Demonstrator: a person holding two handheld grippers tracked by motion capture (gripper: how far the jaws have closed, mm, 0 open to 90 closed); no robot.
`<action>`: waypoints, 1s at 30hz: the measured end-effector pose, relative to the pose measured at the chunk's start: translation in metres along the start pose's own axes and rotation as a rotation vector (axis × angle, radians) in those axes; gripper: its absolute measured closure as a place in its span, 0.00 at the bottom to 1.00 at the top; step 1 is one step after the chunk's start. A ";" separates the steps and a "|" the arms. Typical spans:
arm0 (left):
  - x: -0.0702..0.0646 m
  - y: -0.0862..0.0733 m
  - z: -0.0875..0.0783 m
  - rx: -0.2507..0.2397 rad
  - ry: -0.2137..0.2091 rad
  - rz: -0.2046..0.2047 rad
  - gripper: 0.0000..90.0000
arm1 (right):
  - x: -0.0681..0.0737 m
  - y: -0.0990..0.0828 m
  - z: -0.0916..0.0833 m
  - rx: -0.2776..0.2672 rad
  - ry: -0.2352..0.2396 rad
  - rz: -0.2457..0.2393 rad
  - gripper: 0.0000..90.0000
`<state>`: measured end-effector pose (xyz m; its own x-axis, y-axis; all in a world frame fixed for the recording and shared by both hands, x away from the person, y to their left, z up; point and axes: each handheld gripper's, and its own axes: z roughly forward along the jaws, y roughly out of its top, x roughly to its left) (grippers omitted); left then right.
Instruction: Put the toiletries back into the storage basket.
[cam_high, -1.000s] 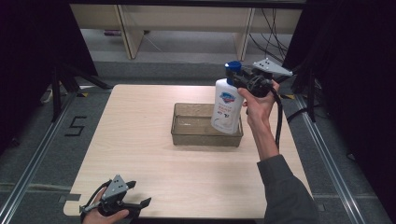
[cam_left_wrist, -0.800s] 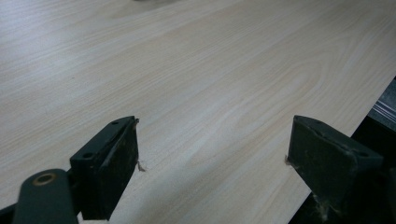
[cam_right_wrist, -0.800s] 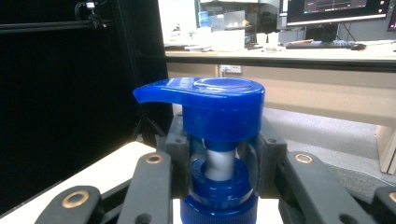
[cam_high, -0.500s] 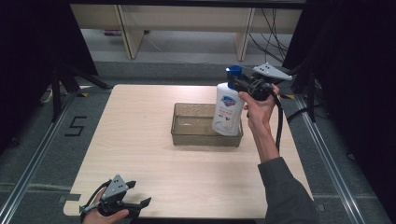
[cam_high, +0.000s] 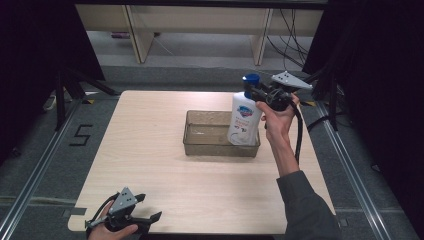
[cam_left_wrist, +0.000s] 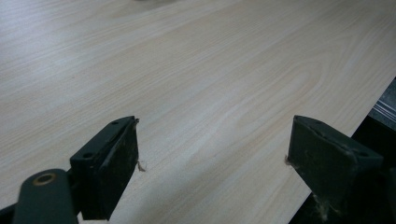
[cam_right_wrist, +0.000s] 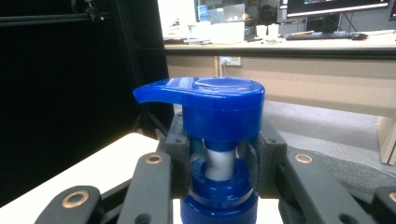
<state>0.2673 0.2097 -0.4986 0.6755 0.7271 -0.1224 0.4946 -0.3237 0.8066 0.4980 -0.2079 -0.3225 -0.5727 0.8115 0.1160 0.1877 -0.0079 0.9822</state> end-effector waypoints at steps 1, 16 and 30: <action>-0.001 0.000 0.001 -0.006 -0.001 -0.013 0.18 | -0.001 -0.001 0.000 0.007 -0.006 -0.003 0.73; -0.001 0.000 0.000 -0.009 -0.002 -0.011 0.18 | -0.006 -0.012 -0.003 0.020 -0.015 0.002 0.73; -0.002 0.000 0.000 -0.017 -0.004 -0.023 0.18 | -0.007 -0.020 -0.006 0.034 -0.016 0.020 0.73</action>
<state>0.2656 0.2081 -0.4979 0.6662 0.7320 -0.1427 0.5002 -0.2966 0.8135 0.4939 -0.2171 -0.3426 -0.5556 0.8208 0.1325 0.2260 -0.0042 0.9741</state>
